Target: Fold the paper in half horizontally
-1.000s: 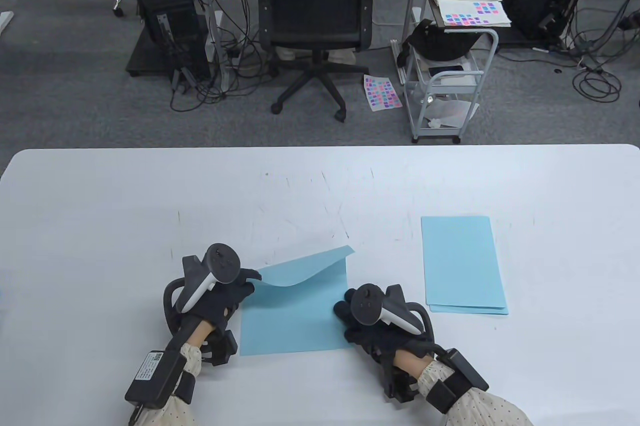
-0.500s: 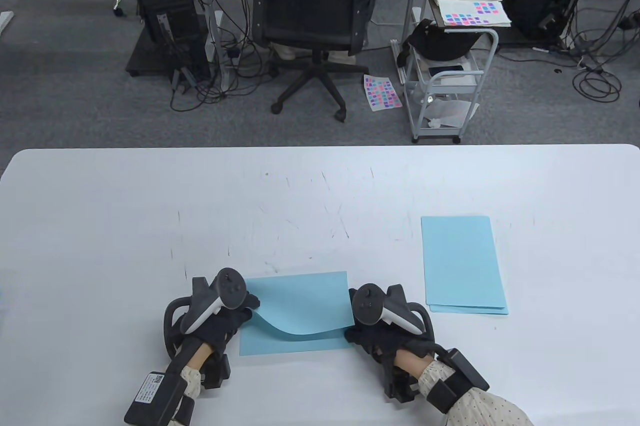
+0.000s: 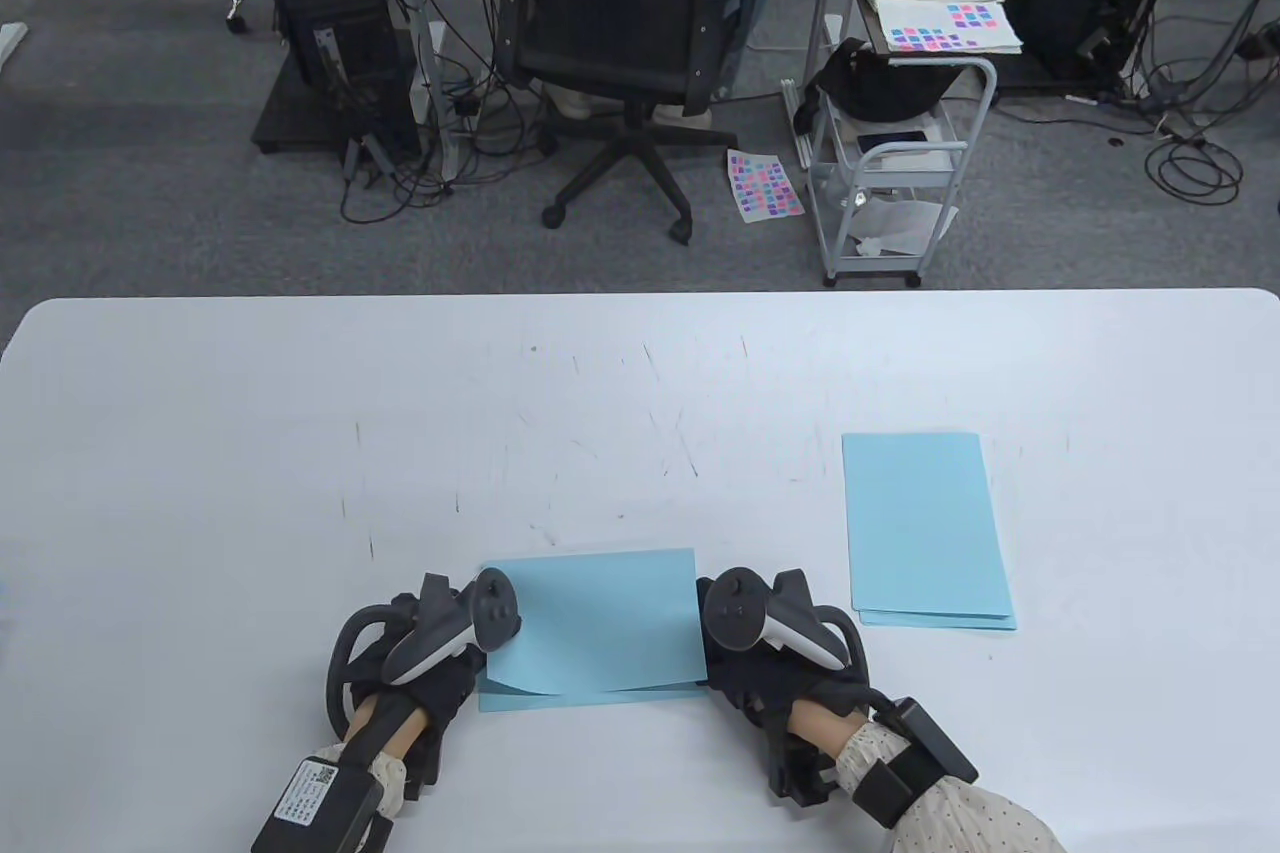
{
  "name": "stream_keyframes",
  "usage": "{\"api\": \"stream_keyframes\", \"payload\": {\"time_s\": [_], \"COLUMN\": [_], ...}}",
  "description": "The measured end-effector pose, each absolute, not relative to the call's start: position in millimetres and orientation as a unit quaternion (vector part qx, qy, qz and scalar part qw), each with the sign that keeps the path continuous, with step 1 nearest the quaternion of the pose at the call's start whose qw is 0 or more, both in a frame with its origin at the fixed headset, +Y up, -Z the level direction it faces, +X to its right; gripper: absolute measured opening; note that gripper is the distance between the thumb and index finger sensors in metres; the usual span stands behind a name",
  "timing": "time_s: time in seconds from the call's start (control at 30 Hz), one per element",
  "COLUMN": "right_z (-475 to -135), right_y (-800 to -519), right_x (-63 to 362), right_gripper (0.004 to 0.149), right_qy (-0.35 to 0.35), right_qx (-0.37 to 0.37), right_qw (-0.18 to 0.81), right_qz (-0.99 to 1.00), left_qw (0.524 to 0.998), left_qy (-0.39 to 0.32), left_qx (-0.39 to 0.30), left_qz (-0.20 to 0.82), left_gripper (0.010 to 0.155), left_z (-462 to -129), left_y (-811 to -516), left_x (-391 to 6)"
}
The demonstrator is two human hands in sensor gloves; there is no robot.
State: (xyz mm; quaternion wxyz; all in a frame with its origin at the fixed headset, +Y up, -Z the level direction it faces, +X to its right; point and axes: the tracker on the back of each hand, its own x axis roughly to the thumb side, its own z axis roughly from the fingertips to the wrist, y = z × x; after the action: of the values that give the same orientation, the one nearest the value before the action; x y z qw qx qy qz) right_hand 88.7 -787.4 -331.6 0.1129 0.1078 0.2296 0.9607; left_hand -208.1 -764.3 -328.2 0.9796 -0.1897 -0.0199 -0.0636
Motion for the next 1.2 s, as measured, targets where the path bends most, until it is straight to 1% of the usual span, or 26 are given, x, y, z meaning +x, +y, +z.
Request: {"api": "stream_keyframes", "payload": {"time_s": [0.13, 0.2, 0.27, 0.33, 0.37, 0.43, 0.57, 0.63, 0.77, 1.03, 1.13, 1.2], "right_z": [-331.7, -331.7, -331.7, -331.7, -331.7, -331.8, -331.6, -331.6, -331.6, -332.0, -333.8, -336.2], "right_y": [-787.5, -787.5, -787.5, -787.6, -787.6, -787.6, -787.7, -787.7, -787.8, -787.4, -777.3, -765.4], "right_x": [88.8, 88.8, 89.0, 88.9, 88.9, 88.9, 88.7, 88.6, 88.5, 88.7, 91.6, 97.1], "right_gripper": [0.061, 0.061, 0.061, 0.061, 0.061, 0.061, 0.061, 0.061, 0.061, 0.062, 0.061, 0.061], "right_qy": [0.229, 0.229, 0.229, 0.229, 0.229, 0.229, 0.229, 0.229, 0.230, 0.236, 0.237, 0.226], "right_qx": [0.108, 0.108, 0.108, 0.108, 0.108, 0.108, 0.107, 0.107, 0.107, 0.106, 0.094, 0.080], "right_qw": [0.112, 0.112, 0.112, 0.112, 0.112, 0.111, 0.111, 0.111, 0.111, 0.115, 0.124, 0.129], "right_qz": [0.961, 0.961, 0.961, 0.961, 0.961, 0.961, 0.961, 0.961, 0.961, 0.959, 0.959, 0.962], "left_qw": [0.979, 0.978, 0.977, 0.978, 0.978, 0.978, 0.975, 0.974, 0.969, 0.967, 0.968, 0.969], "left_qy": [-0.021, -0.017, -0.015, -0.013, -0.013, -0.010, -0.013, -0.023, -0.035, -0.037, -0.039, -0.040], "left_qx": [-0.196, -0.203, -0.210, -0.204, -0.202, -0.201, -0.219, -0.222, -0.240, -0.249, -0.246, -0.242], "left_qz": [-0.057, -0.034, -0.020, -0.037, -0.054, -0.054, -0.046, -0.048, -0.043, -0.037, -0.040, -0.040], "left_gripper": [0.055, 0.054, 0.061, 0.066, 0.068, 0.070, 0.081, 0.079, 0.070, 0.068, 0.068, 0.068], "left_z": [-327.0, -326.0, -325.6, -325.9, -326.3, -325.8, -324.1, -323.0, -320.8, -320.5, -320.6, -320.6], "left_y": [-765.0, -766.9, -769.5, -771.9, -773.0, -773.0, -774.1, -774.4, -776.6, -776.5, -776.4, -777.3], "left_x": [-207.9, -208.0, -207.2, -206.3, -206.0, -206.6, -207.6, -207.6, -207.2, -210.8, -210.4, -209.5]}}
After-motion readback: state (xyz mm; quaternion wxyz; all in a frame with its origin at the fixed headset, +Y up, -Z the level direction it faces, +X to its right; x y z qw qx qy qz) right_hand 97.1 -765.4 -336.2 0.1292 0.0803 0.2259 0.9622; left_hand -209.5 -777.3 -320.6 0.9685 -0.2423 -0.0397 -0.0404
